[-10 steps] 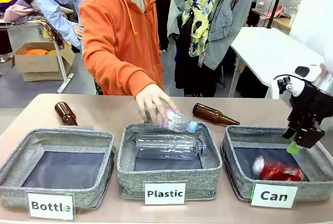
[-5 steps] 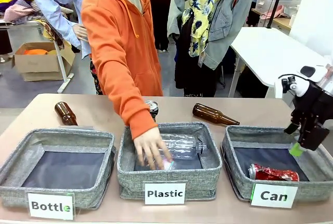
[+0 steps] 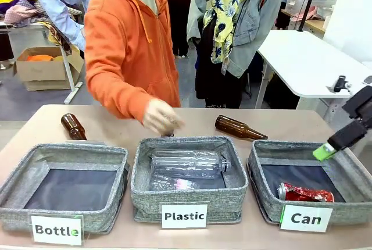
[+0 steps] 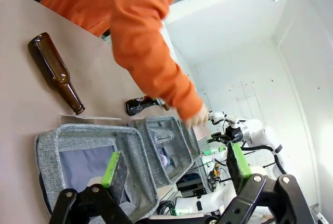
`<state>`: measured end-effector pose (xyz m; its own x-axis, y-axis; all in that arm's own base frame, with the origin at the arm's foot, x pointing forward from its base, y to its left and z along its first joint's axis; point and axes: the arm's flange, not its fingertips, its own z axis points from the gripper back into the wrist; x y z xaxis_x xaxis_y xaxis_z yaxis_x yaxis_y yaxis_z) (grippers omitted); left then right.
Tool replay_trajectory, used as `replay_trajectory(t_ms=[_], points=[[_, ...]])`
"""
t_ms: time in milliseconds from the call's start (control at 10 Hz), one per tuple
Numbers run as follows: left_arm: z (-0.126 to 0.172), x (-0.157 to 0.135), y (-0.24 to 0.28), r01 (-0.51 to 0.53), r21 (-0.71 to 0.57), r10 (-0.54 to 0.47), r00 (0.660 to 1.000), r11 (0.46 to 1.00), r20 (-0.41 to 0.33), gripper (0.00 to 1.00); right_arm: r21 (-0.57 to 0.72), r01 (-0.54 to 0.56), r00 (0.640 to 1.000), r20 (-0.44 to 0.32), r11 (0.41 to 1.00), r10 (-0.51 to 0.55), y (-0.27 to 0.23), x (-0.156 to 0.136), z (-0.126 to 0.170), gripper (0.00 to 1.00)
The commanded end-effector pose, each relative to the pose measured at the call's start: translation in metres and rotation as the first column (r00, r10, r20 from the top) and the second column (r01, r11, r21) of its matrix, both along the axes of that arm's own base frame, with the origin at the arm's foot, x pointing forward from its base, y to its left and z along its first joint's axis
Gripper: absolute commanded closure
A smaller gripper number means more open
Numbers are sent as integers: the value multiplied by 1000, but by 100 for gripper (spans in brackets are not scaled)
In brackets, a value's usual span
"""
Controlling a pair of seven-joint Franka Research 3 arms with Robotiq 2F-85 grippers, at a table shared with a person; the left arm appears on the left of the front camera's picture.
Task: Sort the can waste into the basket.
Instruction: Pick up the can waste from the table and place it in the right Fabric basket.
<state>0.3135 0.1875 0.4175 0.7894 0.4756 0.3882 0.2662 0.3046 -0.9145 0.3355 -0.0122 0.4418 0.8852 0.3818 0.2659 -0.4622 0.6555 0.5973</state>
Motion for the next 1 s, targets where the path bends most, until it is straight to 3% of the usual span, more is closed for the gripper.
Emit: replay_trajectory(t_ms=[0,100,200,400,500,600,900], points=[[-1,0,0,7,5,-8,1000,1000,22,0,392,495,864,-315,775,-392,-13,12,7,0],[-1,0,0,7,5,-8,1000,1000,22,0,480,547,828,-427,686,-362,-29,13,7,0],[-1,0,0,7,5,-8,1000,1000,22,0,528,588,803,-473,613,-362,-38,13,4,0],[-1,0,0,7,5,-8,1000,1000,22,0,546,612,789,-467,573,-399,-40,19,-2,0],[-1,0,0,7,5,-8,1000,1000,22,0,500,649,761,-445,574,-472,-35,27,-5,0],[-1,0,0,7,5,-8,1000,1000,22,0,458,498,850,-426,736,-310,-52,15,-3,0],[-1,0,0,7,5,-8,1000,1000,22,0,458,498,850,-426,736,-310,-52,15,-3,0]])
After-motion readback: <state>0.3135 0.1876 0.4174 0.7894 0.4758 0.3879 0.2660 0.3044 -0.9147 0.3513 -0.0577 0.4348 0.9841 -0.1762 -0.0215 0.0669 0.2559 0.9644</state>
